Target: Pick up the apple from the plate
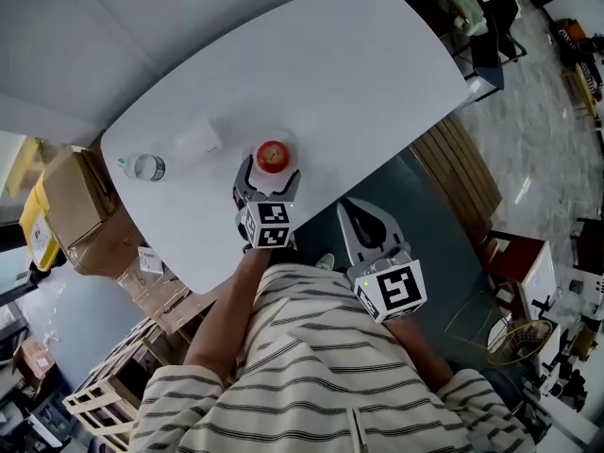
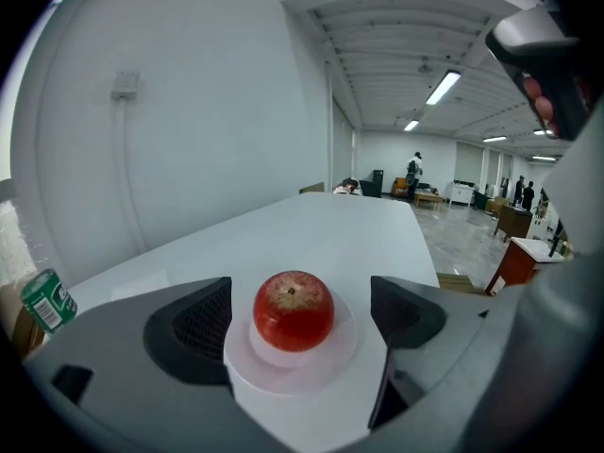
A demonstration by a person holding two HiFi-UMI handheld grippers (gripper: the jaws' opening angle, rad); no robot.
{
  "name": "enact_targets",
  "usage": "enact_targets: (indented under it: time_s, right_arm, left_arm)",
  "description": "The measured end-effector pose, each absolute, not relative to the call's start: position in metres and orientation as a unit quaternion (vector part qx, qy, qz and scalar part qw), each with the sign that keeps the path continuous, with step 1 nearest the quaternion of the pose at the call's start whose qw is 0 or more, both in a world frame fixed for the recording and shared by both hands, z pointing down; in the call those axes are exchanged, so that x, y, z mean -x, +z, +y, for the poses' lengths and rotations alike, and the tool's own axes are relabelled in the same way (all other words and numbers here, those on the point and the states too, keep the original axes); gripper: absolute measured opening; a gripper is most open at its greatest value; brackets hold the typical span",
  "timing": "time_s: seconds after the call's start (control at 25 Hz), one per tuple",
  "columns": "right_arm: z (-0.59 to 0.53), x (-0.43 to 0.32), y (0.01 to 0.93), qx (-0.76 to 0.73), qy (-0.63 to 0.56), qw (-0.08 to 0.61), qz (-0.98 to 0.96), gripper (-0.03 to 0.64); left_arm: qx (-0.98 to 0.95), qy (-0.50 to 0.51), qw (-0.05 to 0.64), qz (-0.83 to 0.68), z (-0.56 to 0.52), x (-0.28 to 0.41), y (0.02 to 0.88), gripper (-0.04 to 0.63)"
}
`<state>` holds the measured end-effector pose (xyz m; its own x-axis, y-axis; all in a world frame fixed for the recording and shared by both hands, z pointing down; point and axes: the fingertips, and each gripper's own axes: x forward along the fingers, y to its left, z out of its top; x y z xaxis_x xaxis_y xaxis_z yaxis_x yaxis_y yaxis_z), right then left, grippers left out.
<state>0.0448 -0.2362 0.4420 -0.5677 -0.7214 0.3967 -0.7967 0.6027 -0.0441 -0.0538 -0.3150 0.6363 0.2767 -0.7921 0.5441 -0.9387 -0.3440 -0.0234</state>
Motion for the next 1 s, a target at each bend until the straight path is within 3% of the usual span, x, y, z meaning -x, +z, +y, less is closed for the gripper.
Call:
enact_targets:
  time_s: [1.0]
  right_arm:
    - [-0.254, -0.062, 0.439, -0.451, 0.104, 0.171, -0.87, 0.011]
  left_arm:
    - [-0.764, 0.294, 0.187, -0.544, -0.336, 0.059, 0.688, 0.436]
